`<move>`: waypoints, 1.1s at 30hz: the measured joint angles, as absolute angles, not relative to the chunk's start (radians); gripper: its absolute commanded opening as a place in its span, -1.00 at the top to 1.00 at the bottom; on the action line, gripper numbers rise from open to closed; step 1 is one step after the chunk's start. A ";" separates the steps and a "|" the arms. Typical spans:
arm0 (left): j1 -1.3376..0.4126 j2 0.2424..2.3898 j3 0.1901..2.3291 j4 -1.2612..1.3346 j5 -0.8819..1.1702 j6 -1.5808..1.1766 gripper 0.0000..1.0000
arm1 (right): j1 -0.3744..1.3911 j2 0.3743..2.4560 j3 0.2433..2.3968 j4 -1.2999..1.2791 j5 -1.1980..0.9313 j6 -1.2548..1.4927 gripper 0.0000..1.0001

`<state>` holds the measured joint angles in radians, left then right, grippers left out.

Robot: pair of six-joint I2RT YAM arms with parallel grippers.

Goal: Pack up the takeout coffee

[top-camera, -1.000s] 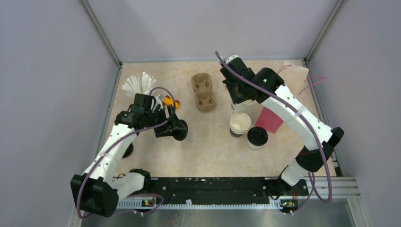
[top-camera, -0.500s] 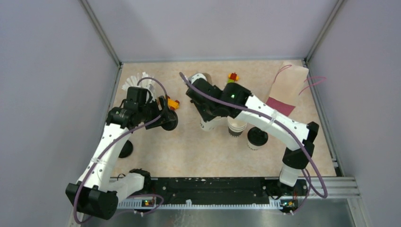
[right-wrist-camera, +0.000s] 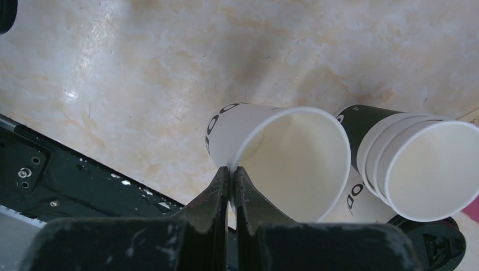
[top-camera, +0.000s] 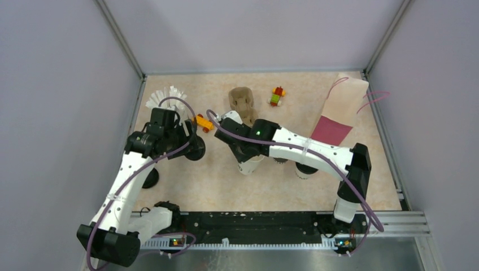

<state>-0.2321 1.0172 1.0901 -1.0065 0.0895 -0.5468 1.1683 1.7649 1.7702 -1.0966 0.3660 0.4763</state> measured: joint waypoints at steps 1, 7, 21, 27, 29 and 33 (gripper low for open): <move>-0.234 1.017 1.089 -1.007 0.089 -0.547 -0.50 | 1.174 1.766 1.753 -1.085 0.366 0.484 1.00; -0.237 1.017 1.068 -1.005 0.095 -0.548 -0.50 | 1.201 1.779 1.658 -1.025 0.372 0.513 1.00; -0.237 1.008 1.004 -1.003 0.134 -0.555 -0.50 | 1.205 1.787 1.570 -0.927 0.355 0.577 0.84; -0.237 1.008 1.004 -1.003 0.149 -0.556 -0.49 | 1.221 1.788 1.569 -0.901 0.337 0.595 0.72; -0.237 1.008 1.004 -1.003 0.153 -0.556 -0.49 | 1.227 1.788 1.569 -0.898 0.334 0.599 0.72; -0.237 1.008 1.004 -1.003 0.160 -0.556 -0.50 | 1.238 1.788 1.568 -0.895 0.321 0.605 0.72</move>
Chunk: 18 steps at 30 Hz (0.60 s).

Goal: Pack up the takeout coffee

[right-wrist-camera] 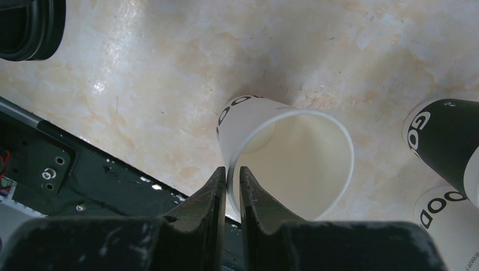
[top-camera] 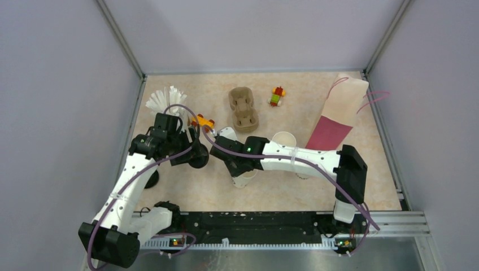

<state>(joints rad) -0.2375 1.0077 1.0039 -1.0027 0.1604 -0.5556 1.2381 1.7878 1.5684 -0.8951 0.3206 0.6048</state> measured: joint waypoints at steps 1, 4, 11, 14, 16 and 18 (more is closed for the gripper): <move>-0.237 1.008 1.004 -1.003 0.161 -0.556 -0.50 | 1.240 1.788 1.568 -0.894 0.318 0.606 0.72; -0.237 1.005 1.004 -1.003 0.166 -0.556 -0.50 | 1.246 1.788 1.568 -0.884 0.311 0.611 0.72; -0.237 0.997 1.004 -1.002 0.194 -0.553 -0.50 | 1.247 1.758 1.569 -0.893 0.315 0.626 0.64; -0.238 0.996 1.004 -0.997 0.229 -0.549 -0.50 | 1.247 1.711 1.569 -0.912 0.326 0.637 0.54; -0.238 0.992 1.004 -0.993 0.253 -0.548 -0.48 | 1.247 1.670 1.569 -0.921 0.337 0.644 0.44; -0.238 0.988 1.004 -0.989 0.287 -0.549 -0.46 | 1.247 1.621 1.569 -0.931 0.349 0.654 0.36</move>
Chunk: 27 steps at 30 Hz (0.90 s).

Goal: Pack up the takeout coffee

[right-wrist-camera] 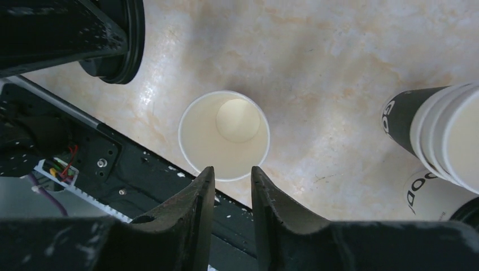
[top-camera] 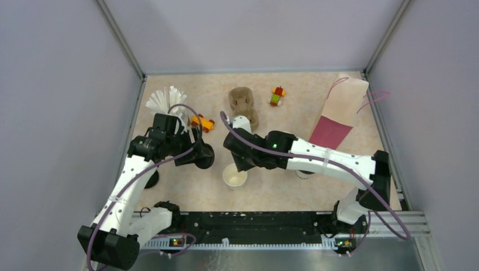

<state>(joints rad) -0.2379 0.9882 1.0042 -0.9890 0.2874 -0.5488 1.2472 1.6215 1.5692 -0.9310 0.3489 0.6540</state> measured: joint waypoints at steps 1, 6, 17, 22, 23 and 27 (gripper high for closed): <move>-0.238 0.988 1.004 -0.988 0.303 -0.549 -0.45 | 1.247 1.597 1.569 -0.934 0.355 0.657 0.31; -0.244 0.996 1.005 -0.988 0.382 -0.551 -0.44 | 1.247 1.489 1.562 -0.944 0.397 0.680 -0.31; -0.516 1.146 1.125 -1.005 0.369 -0.626 -0.47 | 1.248 1.309 1.511 -0.973 0.467 0.674 -0.58; -0.670 1.248 1.251 -1.048 0.266 -0.684 -0.48 | 1.248 1.219 1.477 -0.981 0.480 0.669 -0.61; -0.697 1.262 1.269 -1.056 0.245 -0.698 -0.48 | 1.247 1.196 1.463 -0.983 0.483 0.666 -0.63; -0.798 1.317 1.311 -1.081 0.175 -0.759 -0.49 | 1.247 1.119 1.412 -0.999 0.499 0.667 -0.68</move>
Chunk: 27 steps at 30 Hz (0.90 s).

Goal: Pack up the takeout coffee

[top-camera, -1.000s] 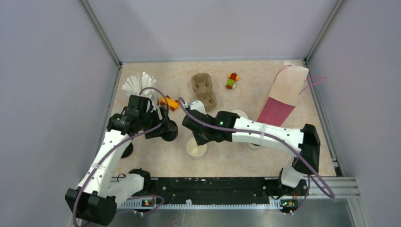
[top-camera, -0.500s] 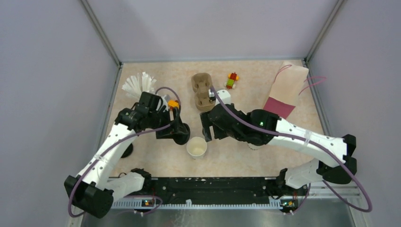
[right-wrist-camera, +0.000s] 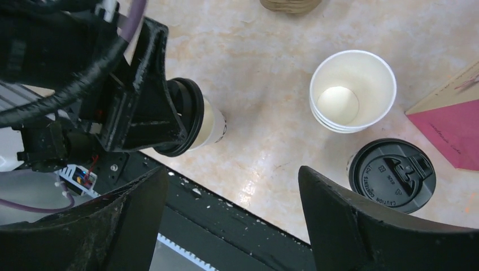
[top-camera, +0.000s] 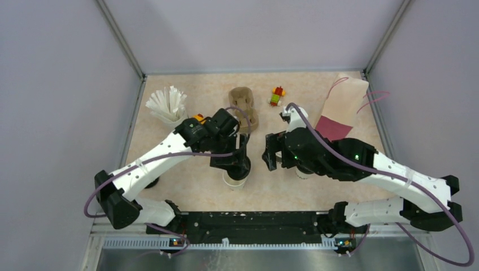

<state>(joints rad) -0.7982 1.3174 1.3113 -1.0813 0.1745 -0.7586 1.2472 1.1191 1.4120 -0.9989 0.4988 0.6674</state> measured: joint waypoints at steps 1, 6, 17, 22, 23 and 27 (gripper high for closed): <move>-0.822 1.333 1.320 -1.090 0.157 -0.771 -0.49 | 1.247 1.103 1.402 -1.001 0.503 0.668 -0.68; -0.907 1.414 1.355 -1.139 0.071 -0.831 -0.54 | 1.247 1.035 1.382 -1.004 0.526 0.672 -0.68; -0.930 1.447 1.397 -1.209 -0.044 -0.871 -0.61 | 1.247 0.920 1.361 -0.977 0.599 0.672 -0.68; -0.930 1.454 1.397 -1.223 -0.062 -0.870 -0.63 | 1.247 0.898 1.355 -0.969 0.620 0.665 -0.68; -0.930 1.458 1.397 -1.226 -0.061 -0.871 -0.64 | 1.247 0.898 1.355 -0.968 0.623 0.662 -0.69; -0.930 1.472 1.397 -1.227 -0.061 -0.871 -0.67 | 1.247 0.902 1.355 -0.965 0.629 0.646 -0.69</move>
<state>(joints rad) -0.9302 1.4715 1.3968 -1.2266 -0.0608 -0.8707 1.2472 0.9016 1.3548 -0.9653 0.6289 0.6460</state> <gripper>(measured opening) 0.828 0.842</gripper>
